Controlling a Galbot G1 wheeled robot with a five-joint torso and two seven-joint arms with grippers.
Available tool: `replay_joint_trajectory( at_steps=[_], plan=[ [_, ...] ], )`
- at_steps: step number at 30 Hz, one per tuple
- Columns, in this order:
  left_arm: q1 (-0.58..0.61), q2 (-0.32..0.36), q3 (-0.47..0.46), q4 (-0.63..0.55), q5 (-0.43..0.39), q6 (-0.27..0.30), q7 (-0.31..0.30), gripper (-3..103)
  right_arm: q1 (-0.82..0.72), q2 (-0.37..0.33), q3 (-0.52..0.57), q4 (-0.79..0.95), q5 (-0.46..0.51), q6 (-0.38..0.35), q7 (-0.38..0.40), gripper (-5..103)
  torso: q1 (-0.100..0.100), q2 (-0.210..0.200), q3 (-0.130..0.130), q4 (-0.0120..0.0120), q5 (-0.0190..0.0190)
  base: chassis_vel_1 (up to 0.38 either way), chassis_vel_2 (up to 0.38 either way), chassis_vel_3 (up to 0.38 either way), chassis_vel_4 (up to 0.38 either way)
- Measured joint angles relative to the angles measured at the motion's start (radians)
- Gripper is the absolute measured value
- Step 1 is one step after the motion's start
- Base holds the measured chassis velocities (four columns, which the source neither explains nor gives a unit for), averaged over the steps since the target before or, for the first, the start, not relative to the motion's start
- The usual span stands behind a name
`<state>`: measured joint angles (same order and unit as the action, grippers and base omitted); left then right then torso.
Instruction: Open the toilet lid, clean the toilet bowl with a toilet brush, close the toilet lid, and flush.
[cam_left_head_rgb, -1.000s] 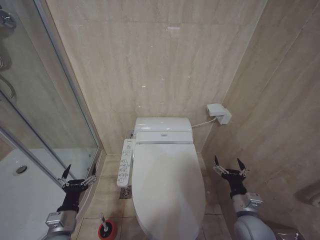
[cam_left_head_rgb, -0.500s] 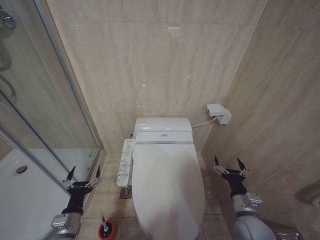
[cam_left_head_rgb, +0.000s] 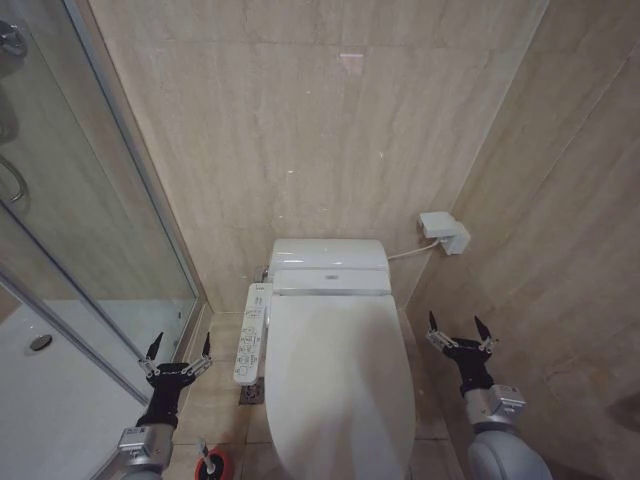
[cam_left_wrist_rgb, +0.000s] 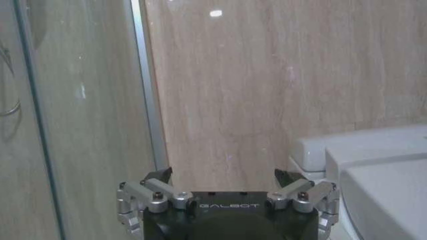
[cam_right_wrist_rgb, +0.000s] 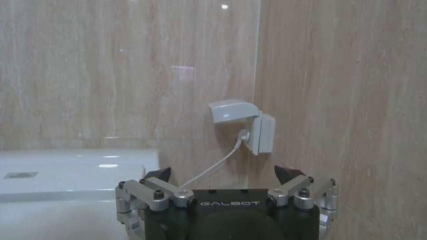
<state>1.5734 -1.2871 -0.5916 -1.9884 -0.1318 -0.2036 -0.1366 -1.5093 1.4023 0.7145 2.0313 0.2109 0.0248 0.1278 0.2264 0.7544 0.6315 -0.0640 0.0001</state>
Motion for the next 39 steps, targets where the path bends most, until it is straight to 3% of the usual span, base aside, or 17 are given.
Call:
replay_joint_trajectory(
  at_steps=[39],
  plan=[
    [-0.066, -0.023, 0.019, 0.066, 0.006, -0.047, 0.019, 99, 0.000, 0.000, 0.000, 0.000, 0.000, 0.000, 0.000, 100, 0.000, 0.000, 0.000, 0.0000, -0.0001, -0.013, 0.012, 0.016, -0.009]
  ],
)
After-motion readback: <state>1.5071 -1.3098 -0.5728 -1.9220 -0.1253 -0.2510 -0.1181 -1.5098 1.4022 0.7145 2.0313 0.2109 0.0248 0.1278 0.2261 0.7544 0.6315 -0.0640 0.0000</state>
